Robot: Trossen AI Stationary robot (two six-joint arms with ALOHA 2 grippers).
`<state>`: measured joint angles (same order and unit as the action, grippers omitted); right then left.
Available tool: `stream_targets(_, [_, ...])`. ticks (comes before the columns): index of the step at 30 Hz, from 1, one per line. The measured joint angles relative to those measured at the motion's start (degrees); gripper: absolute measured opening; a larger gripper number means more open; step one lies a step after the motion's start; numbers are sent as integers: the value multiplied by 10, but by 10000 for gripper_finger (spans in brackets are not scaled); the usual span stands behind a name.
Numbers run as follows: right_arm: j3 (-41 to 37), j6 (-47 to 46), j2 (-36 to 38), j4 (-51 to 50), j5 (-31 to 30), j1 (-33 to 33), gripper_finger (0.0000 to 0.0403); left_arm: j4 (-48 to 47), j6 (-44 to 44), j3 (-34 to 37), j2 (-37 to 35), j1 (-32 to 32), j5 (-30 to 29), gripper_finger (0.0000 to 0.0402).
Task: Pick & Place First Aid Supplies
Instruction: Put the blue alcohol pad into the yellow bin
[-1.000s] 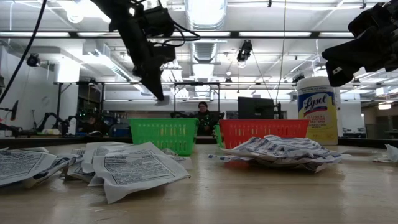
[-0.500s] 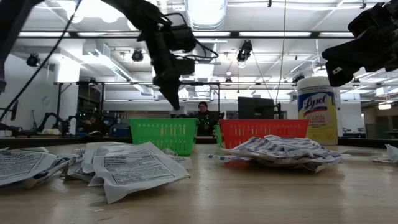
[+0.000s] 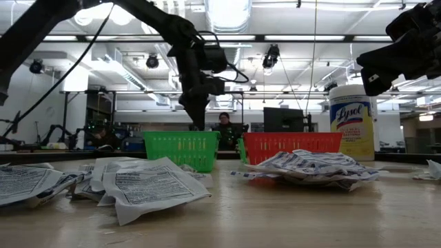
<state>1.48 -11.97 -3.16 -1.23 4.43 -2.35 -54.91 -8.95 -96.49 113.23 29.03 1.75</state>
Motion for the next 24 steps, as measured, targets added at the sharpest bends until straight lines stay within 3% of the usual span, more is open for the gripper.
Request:
stream_targets(5, [0, 0, 0, 0, 0, 0, 28, 4, 0, 11, 0, 2, 2, 0])
stream_targets(14, [0, 0, 0, 0, 0, 0, 28, 76, 15, 90, 0, 1, 6, 0])
stream_targets(24, [0, 0, 0, 0, 0, 0, 28, 89, 16, 105, 0, 1, 6, 8])
